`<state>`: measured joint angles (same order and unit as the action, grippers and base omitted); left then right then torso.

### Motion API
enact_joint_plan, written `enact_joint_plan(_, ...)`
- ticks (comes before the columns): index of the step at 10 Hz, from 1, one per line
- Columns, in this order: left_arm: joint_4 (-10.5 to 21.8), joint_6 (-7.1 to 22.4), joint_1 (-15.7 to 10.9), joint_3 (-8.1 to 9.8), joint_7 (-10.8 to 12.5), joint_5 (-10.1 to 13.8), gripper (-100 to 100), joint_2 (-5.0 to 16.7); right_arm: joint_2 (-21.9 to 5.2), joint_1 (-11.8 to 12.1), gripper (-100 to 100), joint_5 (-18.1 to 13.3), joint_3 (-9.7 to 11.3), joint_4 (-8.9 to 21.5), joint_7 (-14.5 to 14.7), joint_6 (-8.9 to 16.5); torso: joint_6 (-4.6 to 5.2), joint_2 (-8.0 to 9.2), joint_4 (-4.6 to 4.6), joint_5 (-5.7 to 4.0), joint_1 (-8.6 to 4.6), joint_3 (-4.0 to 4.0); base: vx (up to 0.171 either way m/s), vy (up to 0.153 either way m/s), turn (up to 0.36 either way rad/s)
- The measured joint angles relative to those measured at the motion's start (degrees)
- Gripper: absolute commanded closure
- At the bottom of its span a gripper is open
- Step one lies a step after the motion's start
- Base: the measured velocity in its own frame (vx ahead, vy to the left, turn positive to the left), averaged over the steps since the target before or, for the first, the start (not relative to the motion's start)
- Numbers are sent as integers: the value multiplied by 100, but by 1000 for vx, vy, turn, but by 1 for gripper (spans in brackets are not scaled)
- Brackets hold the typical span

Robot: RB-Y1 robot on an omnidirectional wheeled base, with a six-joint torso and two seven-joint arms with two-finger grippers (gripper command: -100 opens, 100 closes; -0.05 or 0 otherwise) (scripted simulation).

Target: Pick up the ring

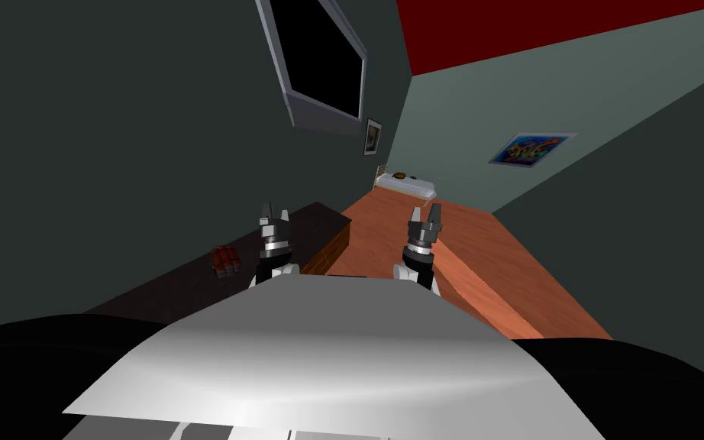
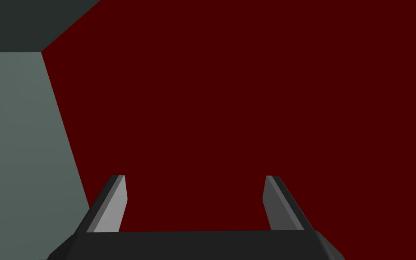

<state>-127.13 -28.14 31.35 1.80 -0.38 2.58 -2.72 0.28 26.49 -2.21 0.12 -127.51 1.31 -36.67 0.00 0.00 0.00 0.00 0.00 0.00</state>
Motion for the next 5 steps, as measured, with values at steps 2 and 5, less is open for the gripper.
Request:
enact_joint_plan(2,150,82,-97,0,59,70,-100,215,0,0,0,0,0,0,0,0,1,-2,0,1,5,-1,3,10,-32)
enact_joint_plan(5,359,276,-185,6,228,243,-100,518,0,0,0,0,0,0,0,0,0,-2,-1,2,7,-1,3,15,-41)
